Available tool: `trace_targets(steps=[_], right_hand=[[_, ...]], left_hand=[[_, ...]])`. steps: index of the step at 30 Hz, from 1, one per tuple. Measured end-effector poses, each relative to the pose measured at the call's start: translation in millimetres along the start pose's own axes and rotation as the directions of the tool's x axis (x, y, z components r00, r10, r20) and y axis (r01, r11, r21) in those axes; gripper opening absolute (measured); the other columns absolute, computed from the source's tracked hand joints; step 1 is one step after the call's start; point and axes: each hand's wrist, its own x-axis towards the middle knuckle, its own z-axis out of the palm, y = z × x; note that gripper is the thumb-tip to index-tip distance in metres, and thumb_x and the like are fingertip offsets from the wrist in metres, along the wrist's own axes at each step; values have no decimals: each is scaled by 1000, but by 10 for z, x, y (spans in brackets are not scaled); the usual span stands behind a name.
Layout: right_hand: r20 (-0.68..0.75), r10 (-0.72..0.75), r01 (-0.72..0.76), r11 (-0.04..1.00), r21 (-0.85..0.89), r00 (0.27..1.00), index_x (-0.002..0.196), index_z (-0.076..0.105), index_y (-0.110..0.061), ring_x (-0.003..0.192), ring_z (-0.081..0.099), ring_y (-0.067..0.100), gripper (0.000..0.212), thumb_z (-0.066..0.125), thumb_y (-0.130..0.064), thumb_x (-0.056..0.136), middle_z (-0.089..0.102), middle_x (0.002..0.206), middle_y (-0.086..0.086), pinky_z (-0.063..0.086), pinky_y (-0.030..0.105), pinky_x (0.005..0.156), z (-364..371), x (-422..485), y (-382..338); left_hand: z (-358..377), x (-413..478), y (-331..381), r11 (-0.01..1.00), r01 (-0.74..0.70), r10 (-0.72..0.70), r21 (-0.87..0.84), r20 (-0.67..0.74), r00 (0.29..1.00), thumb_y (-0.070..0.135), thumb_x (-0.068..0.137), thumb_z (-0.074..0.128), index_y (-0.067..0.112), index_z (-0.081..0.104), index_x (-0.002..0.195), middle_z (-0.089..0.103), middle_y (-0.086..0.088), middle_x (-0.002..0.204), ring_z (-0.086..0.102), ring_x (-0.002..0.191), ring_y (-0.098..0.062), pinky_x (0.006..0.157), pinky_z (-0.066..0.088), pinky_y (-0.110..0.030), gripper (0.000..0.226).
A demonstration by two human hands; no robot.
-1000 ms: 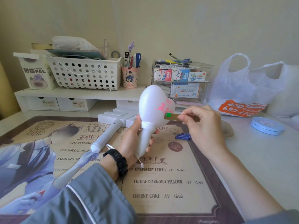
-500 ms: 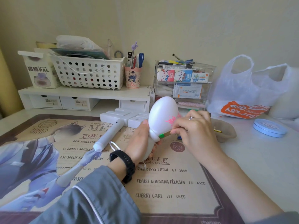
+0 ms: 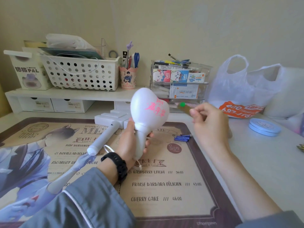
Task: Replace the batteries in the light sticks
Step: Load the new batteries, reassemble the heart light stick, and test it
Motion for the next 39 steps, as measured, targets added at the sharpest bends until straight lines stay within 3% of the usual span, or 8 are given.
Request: trace_targets(steps=[11, 15, 17, 19, 22, 26, 30, 39], right_hand=[[447, 555, -153, 730, -666, 701, 111, 54, -4, 104, 60, 32, 23, 54, -11, 89, 62, 114, 14, 42, 27, 69, -120, -32, 339], [351, 554, -90, 618, -781, 755, 117, 56, -15, 112, 58, 27, 26, 58, -20, 91, 61, 121, 6, 39, 27, 70, -181, -61, 173], [289, 329, -85, 780, -620, 899, 111, 59, -18, 105, 60, 25, 22, 57, -30, 93, 66, 108, 5, 38, 26, 70, -159, -37, 90], [266, 198, -200, 980, -18, 943, 110, 55, -20, 93, 63, 20, 35, 63, -44, 87, 67, 94, 1, 46, 31, 75, -74, -64, -40], [526, 171, -513, 596, 618, 833, 130, 39, -19, 96, 65, 23, 87, 75, -62, 63, 64, 114, 5, 53, 41, 85, 90, -170, -245], [736, 155, -747, 249, 617, 659, 128, 44, 0, 62, 45, 22, 59, 67, -29, 81, 51, 102, 18, 45, 25, 49, 165, -317, -399], [563, 180, -591, 229, 774, 807, 122, 56, -2, 77, 64, 30, 66, 80, -32, 69, 68, 104, 17, 42, 30, 53, 191, -278, -277], [487, 192, -522, 267, 810, 852, 119, 59, -5, 93, 69, 23, 54, 75, -25, 71, 69, 111, 15, 54, 31, 60, 195, -281, -262]], left_hand=[[-43, 60, -34, 999, 27, -27, 36, 9, 1000, 39, 101, 19, 8, 56, 96, 53, -4, 57, 38, 42, -13, 38, 30, -12, 48], [-48, 45, -40, 1000, 17, -18, 18, 55, 998, 41, 100, 21, 8, 57, 95, 54, -4, 57, 40, 40, -12, 35, 31, -13, 49], [-78, 24, -49, 1000, 20, -20, 5, 63, 998, 42, 100, 23, 8, 58, 95, 55, -4, 58, 41, 39, -12, 35, 31, -12, 49], [-94, -19, -41, 998, 36, -28, -45, 154, 988, 42, 99, 26, 7, 58, 99, 54, -5, 60, 41, 40, -13, 34, 32, -12, 47], [-125, 94, -54, 991, -4, 40, -137, 257, 966, 41, 100, 29, 12, 59, 104, 57, -7, 64, 46, 41, -15, 31, 34, -15, 42], [-683, 1076, -917, 982, -124, 145, -142, 154, 977, 74, 89, 11, 57, 48, 123, 54, 13, 103, 63, 55, 10, 10, 9, -23, 52], [71, -152, -129, 998, -14, -12, 64, 391, 920, 46, 98, 28, 3, 59, 98, 60, 4, 56, 41, 33, -8, 32, 34, -14, 54], [125, -208, -13, 945, -181, 90, 272, 316, 944, 44, 88, 44, 5, 70, 91, 70, -7, 70, 41, 36, -14, 35, 36, -17, 48]])
